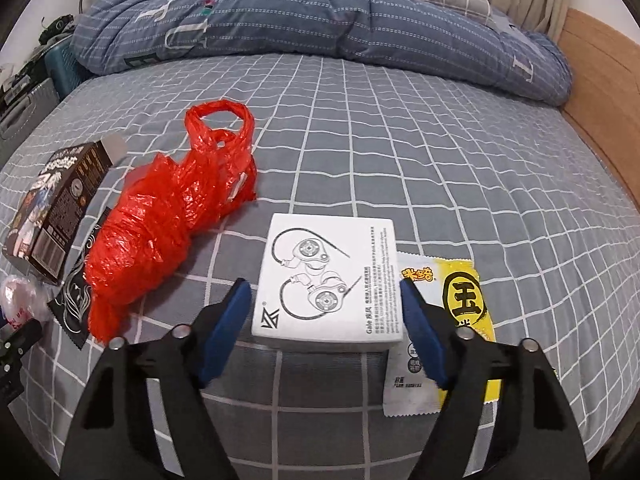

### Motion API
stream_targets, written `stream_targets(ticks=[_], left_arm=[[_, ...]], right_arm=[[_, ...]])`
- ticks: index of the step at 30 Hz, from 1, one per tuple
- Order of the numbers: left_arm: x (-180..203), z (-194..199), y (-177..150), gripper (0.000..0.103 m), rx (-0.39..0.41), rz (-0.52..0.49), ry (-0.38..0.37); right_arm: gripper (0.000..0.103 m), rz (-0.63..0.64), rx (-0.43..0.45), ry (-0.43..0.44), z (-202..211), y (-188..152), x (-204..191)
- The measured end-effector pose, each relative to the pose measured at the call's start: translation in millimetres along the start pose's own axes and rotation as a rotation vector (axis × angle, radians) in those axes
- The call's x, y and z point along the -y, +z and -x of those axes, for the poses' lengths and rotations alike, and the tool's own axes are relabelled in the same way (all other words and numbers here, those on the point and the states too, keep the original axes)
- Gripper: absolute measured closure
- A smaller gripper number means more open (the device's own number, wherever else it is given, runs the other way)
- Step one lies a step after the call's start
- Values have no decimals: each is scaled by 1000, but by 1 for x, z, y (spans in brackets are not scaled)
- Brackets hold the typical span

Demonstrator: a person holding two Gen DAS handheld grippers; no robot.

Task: Collect trash
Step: 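Grasp the clear plastic bag with the left tool while the right tool grasps the white earphone box, then carry the plastic bag and earphone box down over the trash bin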

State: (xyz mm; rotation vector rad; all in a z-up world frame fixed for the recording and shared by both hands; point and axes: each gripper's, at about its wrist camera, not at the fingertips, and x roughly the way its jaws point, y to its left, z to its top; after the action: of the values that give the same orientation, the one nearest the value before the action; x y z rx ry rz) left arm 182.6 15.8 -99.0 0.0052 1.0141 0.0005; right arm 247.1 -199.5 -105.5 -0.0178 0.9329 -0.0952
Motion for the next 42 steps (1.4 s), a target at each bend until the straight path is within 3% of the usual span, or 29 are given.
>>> stream_targets(ticks=[8,42], left_arm=[[-2,4,1,47,6,10,-9],[2,82,-21,47,66,17,-8]], right_arm=[[37,-10,7,15,6,-2,0],[37,-13,61,82,94,-33,-6]])
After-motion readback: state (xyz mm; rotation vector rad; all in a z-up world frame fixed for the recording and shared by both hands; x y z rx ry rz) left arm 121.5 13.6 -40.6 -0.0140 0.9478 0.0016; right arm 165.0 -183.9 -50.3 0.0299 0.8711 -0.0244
